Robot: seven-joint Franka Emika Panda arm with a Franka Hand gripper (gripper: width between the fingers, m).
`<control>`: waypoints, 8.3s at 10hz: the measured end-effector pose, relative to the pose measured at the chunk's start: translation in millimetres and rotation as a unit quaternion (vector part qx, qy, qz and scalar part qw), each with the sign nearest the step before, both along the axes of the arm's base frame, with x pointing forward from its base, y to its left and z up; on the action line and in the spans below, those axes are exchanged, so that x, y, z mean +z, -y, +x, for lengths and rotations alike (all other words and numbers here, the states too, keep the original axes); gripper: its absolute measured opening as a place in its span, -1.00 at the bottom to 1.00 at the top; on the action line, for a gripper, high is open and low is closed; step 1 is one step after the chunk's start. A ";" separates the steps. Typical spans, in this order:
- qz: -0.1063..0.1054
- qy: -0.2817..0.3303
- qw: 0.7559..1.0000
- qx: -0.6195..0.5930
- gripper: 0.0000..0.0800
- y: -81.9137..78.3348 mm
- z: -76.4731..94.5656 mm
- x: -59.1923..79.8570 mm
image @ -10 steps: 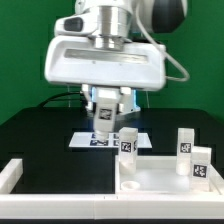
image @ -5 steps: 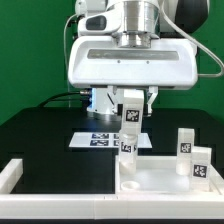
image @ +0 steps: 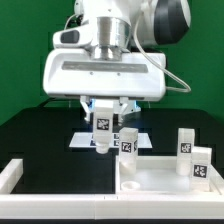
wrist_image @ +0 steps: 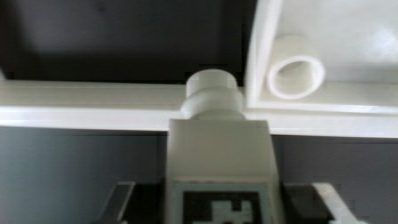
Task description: Assemble square table
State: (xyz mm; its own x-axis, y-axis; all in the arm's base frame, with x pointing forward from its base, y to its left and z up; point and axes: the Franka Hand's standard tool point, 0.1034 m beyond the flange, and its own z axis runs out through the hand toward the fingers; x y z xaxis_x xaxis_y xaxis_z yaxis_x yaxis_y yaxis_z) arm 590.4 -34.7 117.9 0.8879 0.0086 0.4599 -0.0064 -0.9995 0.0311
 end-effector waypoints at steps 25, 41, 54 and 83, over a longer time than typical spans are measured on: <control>0.008 0.046 0.998 -0.040 -0.25 -37.8 19.5 -53.7; 0.083 -0.142 0.986 -0.037 0.62 -43.5 20.0 -51.6; 0.220 -0.184 0.817 -0.501 -0.28 -45.2 22.1 -52.4; 0.273 -0.196 0.759 -0.558 -0.27 -16.4 33.9 -47.1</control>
Offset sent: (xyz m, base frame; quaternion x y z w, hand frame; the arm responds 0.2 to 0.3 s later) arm 0.0270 0.0213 -0.0107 0.0097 0.0207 0.0592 0.9980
